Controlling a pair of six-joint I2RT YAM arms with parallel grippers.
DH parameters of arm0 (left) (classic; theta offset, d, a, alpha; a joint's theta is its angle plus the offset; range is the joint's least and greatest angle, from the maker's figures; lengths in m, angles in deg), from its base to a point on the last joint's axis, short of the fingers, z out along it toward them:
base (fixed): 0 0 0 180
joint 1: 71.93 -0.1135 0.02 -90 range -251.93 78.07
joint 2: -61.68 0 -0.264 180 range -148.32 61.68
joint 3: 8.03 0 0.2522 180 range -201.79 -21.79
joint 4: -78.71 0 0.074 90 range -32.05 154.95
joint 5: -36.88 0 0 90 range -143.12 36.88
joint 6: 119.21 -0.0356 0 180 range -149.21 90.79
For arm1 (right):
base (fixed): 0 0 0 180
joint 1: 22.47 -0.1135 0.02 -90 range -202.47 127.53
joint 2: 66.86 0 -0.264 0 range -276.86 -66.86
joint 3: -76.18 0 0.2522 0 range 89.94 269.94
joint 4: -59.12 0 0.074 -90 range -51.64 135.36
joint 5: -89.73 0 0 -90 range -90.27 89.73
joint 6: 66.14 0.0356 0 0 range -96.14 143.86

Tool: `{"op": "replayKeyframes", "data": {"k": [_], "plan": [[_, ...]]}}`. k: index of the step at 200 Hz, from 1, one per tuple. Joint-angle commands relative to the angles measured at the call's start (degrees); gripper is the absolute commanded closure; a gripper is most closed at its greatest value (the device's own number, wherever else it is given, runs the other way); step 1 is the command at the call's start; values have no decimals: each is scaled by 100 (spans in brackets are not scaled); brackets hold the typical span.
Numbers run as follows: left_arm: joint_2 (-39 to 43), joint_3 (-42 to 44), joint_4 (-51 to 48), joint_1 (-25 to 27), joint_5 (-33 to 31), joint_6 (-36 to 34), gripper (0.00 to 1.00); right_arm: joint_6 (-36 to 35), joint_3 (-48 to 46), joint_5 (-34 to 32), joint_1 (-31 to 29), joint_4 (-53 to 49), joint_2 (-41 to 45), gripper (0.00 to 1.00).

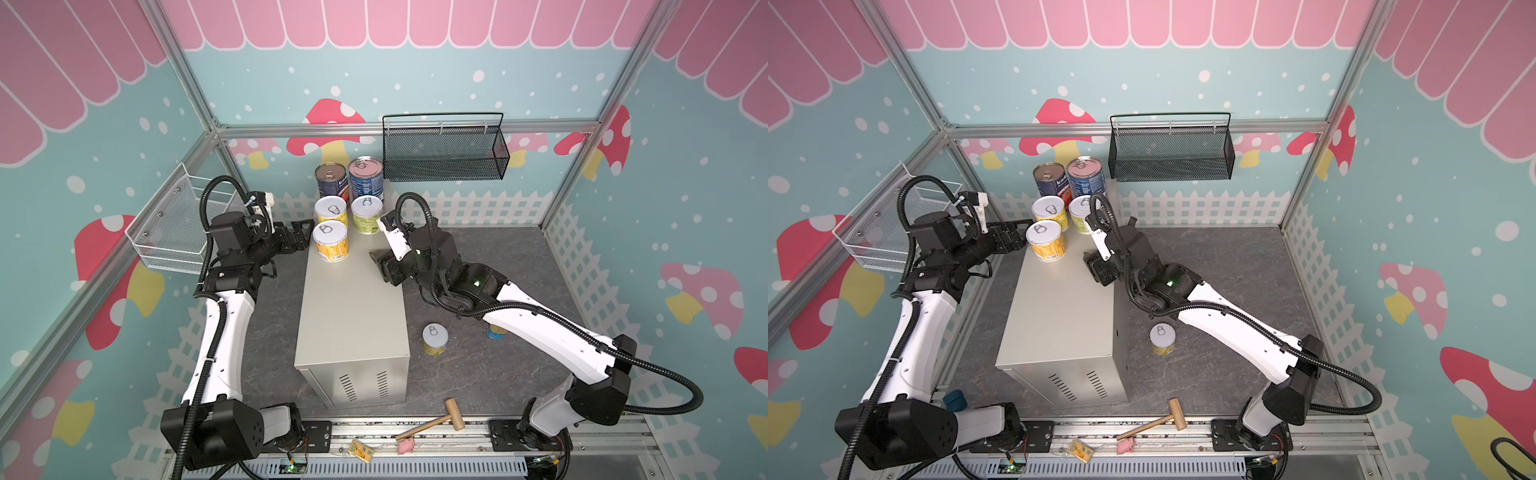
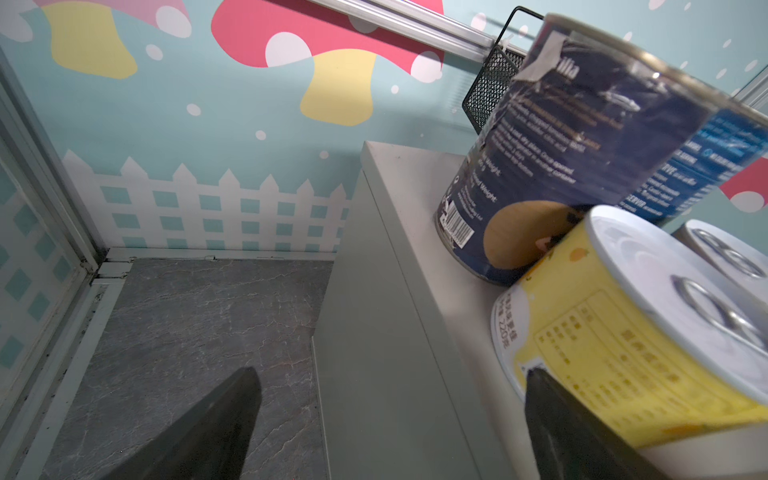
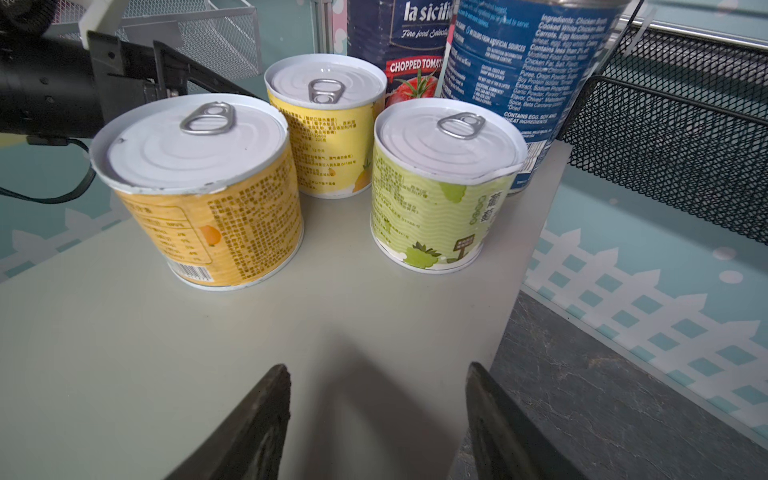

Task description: Place and organize the canned foods onto the counter

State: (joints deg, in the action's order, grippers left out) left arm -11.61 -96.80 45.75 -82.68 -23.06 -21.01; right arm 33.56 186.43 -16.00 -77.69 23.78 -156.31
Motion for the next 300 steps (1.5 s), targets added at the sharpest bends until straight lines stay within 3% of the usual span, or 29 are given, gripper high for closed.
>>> {"op": "replayKeyframes", "data": {"k": [1, 300], "plan": [[-77, -181, 127, -29, 193, -8, 1, -22, -84, -97, -41, 92, 187, 32], [-325, -215, -57, 213, 126, -127, 1, 28, -605, -216, -38, 307, 532, 31]]}}
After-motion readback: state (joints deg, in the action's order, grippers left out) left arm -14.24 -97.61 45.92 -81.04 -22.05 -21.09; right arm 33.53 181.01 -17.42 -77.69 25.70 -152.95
